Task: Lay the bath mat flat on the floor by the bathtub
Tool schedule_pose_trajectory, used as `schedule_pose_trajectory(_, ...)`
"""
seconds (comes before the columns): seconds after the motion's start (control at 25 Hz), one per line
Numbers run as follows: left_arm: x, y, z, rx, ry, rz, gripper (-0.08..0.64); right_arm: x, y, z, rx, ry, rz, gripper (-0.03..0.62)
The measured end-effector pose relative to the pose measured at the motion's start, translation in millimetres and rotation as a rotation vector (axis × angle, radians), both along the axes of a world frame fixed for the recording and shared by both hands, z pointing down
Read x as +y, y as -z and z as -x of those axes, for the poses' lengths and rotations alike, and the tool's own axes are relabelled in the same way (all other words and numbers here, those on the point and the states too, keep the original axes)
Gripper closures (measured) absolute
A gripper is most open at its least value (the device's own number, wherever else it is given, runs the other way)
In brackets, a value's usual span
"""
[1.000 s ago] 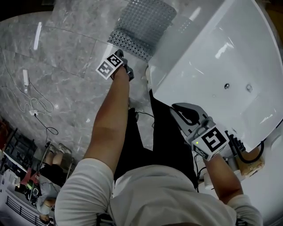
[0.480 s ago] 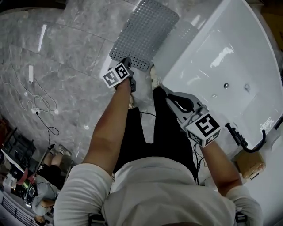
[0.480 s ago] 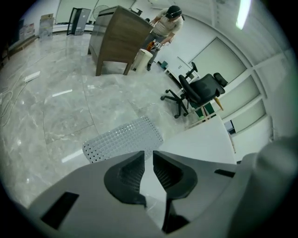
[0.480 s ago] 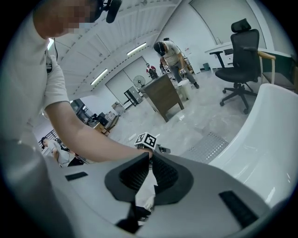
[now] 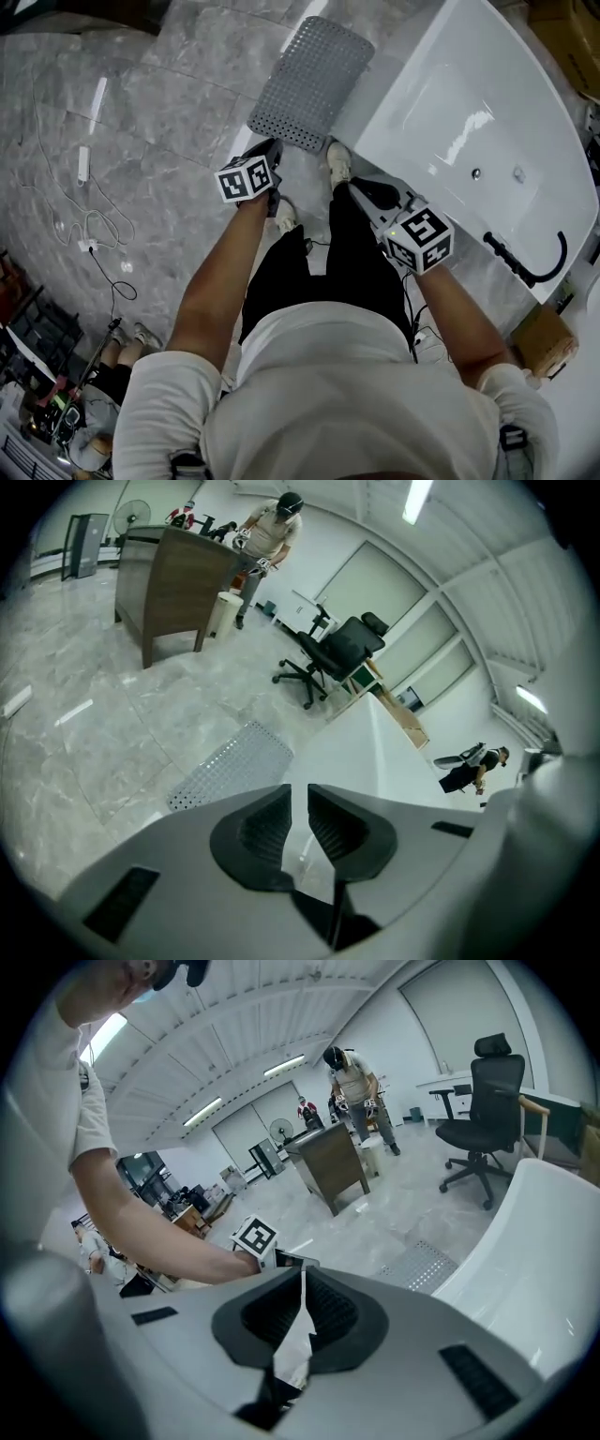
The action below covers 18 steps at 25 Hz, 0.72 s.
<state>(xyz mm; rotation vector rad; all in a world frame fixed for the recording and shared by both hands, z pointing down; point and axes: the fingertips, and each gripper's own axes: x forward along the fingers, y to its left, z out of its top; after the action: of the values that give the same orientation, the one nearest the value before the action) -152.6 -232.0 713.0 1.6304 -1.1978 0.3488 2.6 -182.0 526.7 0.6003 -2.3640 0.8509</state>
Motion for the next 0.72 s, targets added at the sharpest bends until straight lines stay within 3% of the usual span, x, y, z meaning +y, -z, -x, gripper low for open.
schedule_pose_trajectory(0.28, 55.6, 102.1, -9.0, 0.084, -0.183, -0.125, 0.505, 50.6, 33.5, 18.8, 0.038, 0.008, -0.058, 0.575)
schedule_pose_trajectory(0.56, 119.8, 192.1, 6.5, 0.079, -0.377, -0.257, 0.52, 98.2, 65.3, 40.3, 0.049, 0.017, -0.112, 0.581)
schedule_pose_trajectory(0.72, 150.8, 229.8, 24.2, 0.086, -0.437, -0.318, 0.523, 111.9, 79.2, 46.7, 0.063, -0.001, -0.147, 0.581)
